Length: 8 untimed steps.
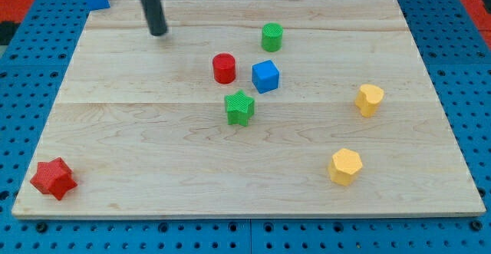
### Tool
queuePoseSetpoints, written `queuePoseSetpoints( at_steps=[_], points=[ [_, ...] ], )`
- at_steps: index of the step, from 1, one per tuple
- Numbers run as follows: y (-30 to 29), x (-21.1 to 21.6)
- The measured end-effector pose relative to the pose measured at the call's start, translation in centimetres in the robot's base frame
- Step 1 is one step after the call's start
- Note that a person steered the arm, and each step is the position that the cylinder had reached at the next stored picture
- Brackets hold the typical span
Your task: Push green star towards top right
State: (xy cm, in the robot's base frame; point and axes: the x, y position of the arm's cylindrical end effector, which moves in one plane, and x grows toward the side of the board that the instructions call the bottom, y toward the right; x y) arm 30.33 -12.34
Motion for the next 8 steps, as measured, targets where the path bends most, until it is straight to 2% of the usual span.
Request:
queuePoseSetpoints(
  at_steps=[1,2,3,5,7,8],
  points=[
    [6.0,3.3],
    [8.2,3.2],
    [10.8,2.5],
    [19.9,-1.6],
    [30.6,-1.6],
    [29.2,-1.6]
  ],
)
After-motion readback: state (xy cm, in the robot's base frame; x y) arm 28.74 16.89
